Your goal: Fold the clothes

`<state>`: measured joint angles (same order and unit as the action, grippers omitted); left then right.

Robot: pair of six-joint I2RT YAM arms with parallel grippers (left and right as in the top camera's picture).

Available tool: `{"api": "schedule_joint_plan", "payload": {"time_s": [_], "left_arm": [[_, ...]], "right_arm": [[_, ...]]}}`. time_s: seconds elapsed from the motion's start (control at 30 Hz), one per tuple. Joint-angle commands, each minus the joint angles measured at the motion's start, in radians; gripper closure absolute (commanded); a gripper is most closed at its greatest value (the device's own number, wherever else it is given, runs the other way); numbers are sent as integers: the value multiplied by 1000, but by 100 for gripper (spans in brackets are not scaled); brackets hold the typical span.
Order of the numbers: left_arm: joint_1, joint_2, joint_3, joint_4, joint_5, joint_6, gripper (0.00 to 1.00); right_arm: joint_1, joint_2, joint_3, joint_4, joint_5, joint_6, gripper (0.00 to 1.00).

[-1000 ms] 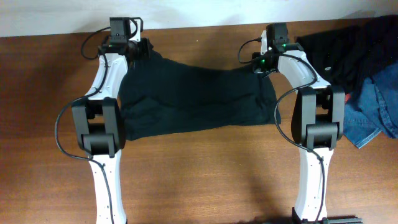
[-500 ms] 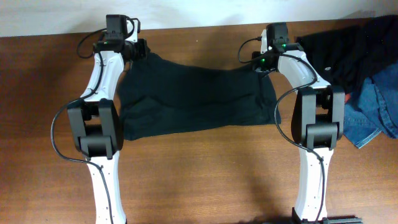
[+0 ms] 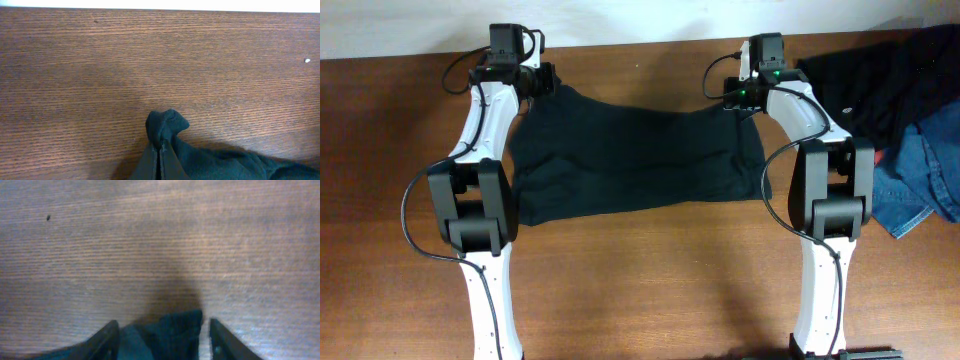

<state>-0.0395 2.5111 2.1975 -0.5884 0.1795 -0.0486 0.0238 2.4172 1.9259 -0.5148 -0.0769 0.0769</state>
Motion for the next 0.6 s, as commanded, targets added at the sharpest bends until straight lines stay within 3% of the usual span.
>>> {"api": "schedule_joint_plan", "payload": {"time_s": [0.0,0.13,0.3,0.47,0.57], "left_arm": [[5,-54,19,-4,-3,2,99],[5,-54,19,-4,-3,1,99],[5,-54,19,-3,-4,2,99],[5,-54,19,-3,-3,2,99],[5,-54,19,-2,-3,1,99]], "right_arm": [[10,-30,-9,-10,2,5,54],[10,-15,-9,-36,2,5,55],[10,-7,-9,-38,2,5,65],[10,-7,-9,-27,2,5,96],[10,-7,-9,-28,2,5,96]]}}
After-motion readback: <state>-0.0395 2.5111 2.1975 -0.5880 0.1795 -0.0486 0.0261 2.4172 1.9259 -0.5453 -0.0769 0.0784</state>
